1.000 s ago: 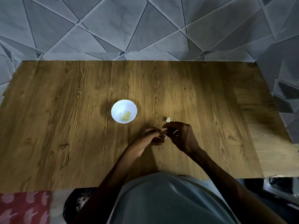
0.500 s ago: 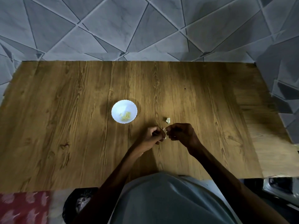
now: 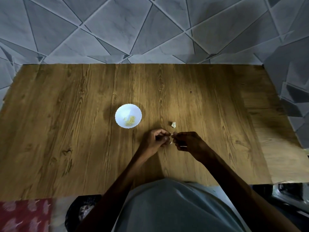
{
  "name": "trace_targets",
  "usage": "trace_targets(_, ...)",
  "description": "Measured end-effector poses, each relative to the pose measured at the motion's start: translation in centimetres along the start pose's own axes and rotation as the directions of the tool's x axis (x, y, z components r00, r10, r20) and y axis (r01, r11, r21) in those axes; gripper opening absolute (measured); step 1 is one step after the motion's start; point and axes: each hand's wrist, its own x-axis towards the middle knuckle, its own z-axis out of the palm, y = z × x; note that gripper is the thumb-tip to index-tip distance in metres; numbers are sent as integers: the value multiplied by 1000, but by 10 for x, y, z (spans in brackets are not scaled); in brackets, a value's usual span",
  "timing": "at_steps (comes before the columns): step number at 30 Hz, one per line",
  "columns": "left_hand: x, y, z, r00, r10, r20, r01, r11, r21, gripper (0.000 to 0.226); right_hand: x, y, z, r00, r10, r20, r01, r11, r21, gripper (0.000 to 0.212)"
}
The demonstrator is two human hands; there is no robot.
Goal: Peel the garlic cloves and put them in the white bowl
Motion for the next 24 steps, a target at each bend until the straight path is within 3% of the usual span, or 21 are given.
trace_targets(14, 5, -1, 2, 996, 37, -80, -41, 998, -54, 11, 5, -6, 3, 994, -100, -42, 91, 981, -169, 16)
trace_targets(20, 8, 1, 9, 990, -134, -50, 122, 975, -184, 15, 7, -6, 11, 979, -168, -117, 128, 950, -285, 14)
trace_targets(24, 8, -1, 9, 972, -234, 7, 225, 926, -304, 22, 12, -2, 12, 935, -328, -133, 206, 811, -548, 13)
